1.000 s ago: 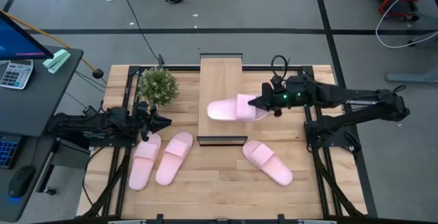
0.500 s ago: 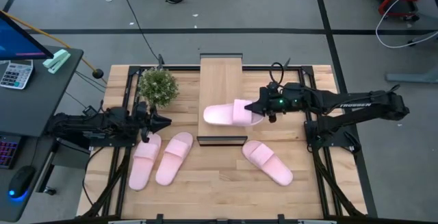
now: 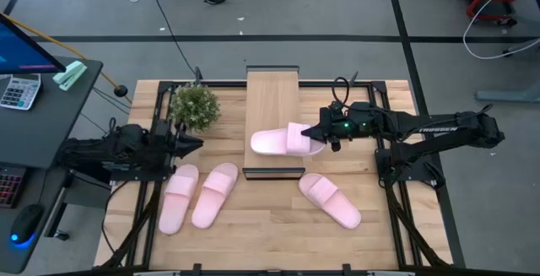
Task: Pick and place slides into the shelf
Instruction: Put the pink slide on the shelf
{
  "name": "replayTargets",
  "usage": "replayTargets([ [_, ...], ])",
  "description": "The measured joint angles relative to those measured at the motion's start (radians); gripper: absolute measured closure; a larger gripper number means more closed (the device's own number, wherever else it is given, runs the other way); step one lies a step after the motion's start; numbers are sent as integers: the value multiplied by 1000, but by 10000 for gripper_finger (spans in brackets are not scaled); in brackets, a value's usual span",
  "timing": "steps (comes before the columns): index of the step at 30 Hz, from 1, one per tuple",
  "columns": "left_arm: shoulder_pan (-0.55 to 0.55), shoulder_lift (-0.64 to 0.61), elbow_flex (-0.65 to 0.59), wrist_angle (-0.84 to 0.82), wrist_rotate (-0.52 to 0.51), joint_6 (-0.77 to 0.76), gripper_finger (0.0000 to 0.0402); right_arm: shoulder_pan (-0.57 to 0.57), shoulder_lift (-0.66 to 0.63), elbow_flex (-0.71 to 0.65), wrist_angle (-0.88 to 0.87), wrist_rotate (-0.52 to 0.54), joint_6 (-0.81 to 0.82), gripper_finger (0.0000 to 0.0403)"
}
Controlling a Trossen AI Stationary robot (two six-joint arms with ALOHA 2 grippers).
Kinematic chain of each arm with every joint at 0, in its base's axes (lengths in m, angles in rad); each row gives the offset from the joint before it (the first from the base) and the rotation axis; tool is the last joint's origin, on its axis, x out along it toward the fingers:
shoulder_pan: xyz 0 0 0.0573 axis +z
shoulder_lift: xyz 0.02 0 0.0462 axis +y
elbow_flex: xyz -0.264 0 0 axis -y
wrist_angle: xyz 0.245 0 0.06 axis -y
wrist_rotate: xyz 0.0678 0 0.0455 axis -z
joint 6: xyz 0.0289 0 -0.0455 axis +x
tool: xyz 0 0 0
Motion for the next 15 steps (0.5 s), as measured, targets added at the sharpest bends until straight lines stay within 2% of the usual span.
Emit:
replayTargets([
  [15, -1, 239, 297, -117, 12, 212, 354, -3, 52, 0, 20, -65, -43, 396],
])
